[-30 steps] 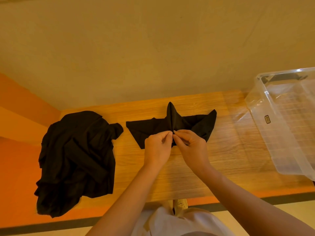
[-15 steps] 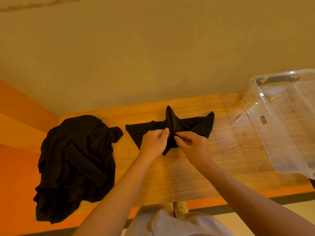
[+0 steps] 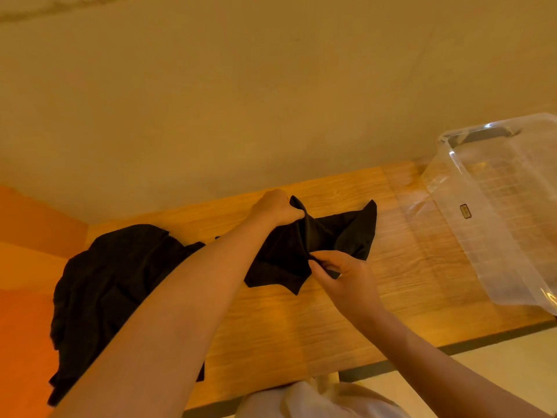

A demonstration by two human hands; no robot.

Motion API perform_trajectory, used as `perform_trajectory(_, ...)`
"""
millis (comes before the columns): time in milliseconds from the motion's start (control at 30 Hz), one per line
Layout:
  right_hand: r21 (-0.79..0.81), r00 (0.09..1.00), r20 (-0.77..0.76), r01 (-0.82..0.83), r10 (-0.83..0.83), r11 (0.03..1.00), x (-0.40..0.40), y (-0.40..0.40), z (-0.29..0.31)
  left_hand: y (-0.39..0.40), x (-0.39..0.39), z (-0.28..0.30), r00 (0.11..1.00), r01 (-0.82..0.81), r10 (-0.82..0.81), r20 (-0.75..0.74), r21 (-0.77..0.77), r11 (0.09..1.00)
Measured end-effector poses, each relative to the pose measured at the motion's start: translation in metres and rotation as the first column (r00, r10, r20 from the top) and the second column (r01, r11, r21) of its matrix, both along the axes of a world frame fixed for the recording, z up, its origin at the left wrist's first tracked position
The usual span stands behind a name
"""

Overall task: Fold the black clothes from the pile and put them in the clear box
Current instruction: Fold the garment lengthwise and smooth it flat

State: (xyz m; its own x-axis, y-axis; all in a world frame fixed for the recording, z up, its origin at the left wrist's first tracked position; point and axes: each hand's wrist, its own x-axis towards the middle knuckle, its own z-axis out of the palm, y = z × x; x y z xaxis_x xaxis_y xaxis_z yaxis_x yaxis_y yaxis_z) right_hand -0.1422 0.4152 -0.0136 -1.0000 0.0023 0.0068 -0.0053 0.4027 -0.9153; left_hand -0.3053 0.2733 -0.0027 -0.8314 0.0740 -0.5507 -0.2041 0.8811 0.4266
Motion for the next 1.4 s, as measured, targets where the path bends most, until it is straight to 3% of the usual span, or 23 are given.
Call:
perform_trajectory(133,0.019,1.0,-0.018,0.017,-0.016,1.0,-0.004,-0.002,-0.001,0.004,-0.013,-0.011,0.988,0.145,-0.15,-0.026,-0.133,0.981)
perform_trajectory(333,0.06,0.991,-0.133,-0.02,0.028,0.998,0.0,-0.004,0.001,0.006,-0.028,-0.024,0.964,0.163,-0.208,-0.163,-0.251,0.954)
perform_trajectory(533,0.16,0.976,-0.216,0.014,0.021,0.987,0.003,0.009,0.001,-0.003,-0.048,-0.01,0.955,0.144,-0.175,-0.241,-0.141,0.98)
perform_trajectory(700,0.208,0.945,-0.326,0.068,0.004,0.976,-0.008,0.031,0.008,-0.026,-0.064,0.035,0.955,0.145,-0.163,-0.249,-0.086,0.986)
perform_trajectory(900,0.135,0.89,-0.443,0.188,-0.11,0.973,-0.045,0.05,0.049,-0.046,-0.055,0.115,0.928,0.104,-0.105,-0.356,-0.022,0.994)
perform_trajectory(1067,-0.01,0.878,-0.421,0.246,-0.227,0.969,-0.08,0.061,0.102,-0.051,-0.029,0.183,0.872,-0.055,0.16,-0.463,0.232,0.971)
perform_trajectory(1167,-0.04,0.882,-0.402,0.251,-0.245,0.967,-0.097,0.067,0.134,-0.055,-0.013,0.217,0.876,-0.054,0.203,-0.438,0.33,0.943)
perform_trajectory(1400,0.083,0.893,-0.433,0.179,-0.126,0.98,-0.122,0.074,0.178,-0.07,0.017,0.248,0.906,-0.175,0.254,-0.338,0.248,0.953)
